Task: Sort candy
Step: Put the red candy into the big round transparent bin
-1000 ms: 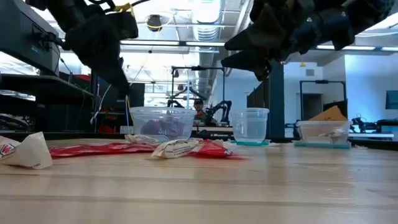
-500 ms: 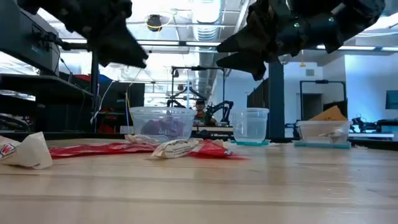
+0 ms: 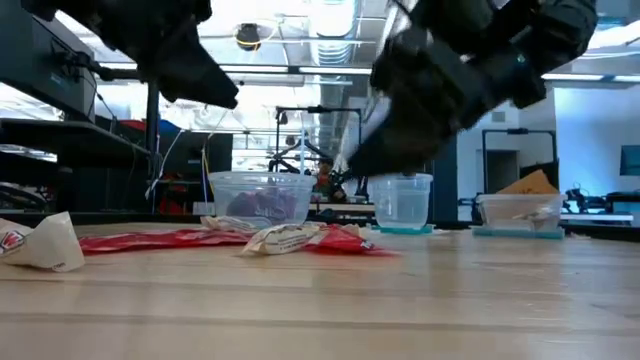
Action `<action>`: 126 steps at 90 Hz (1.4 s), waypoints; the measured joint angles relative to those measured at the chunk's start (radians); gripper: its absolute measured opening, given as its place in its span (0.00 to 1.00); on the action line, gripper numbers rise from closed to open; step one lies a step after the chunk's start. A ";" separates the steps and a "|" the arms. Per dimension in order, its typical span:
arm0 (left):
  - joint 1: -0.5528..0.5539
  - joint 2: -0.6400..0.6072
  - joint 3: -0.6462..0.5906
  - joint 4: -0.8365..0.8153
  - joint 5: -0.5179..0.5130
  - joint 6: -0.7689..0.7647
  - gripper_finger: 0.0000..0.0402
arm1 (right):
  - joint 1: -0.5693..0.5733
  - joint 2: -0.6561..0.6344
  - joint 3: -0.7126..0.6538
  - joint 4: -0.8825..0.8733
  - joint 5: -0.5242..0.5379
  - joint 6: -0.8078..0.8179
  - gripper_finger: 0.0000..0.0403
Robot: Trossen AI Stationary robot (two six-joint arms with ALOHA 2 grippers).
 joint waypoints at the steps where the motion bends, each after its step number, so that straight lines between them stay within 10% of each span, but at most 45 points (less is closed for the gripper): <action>1: -0.003 0.000 -0.001 -0.001 -0.008 0.002 0.40 | 0.005 0.002 0.005 -0.017 0.005 0.001 0.48; 56: -0.025 -0.001 0.000 -0.021 -0.037 0.020 0.40 | 0.079 0.210 0.195 -0.205 0.231 0.166 0.39; 79: -0.025 -0.001 0.000 -0.034 -0.036 0.020 0.40 | 0.080 0.244 0.259 -0.319 0.227 0.085 0.05; 126: -0.025 -0.001 0.000 -0.037 -0.036 0.020 0.40 | -0.028 -0.017 0.390 -0.543 0.298 -0.183 0.00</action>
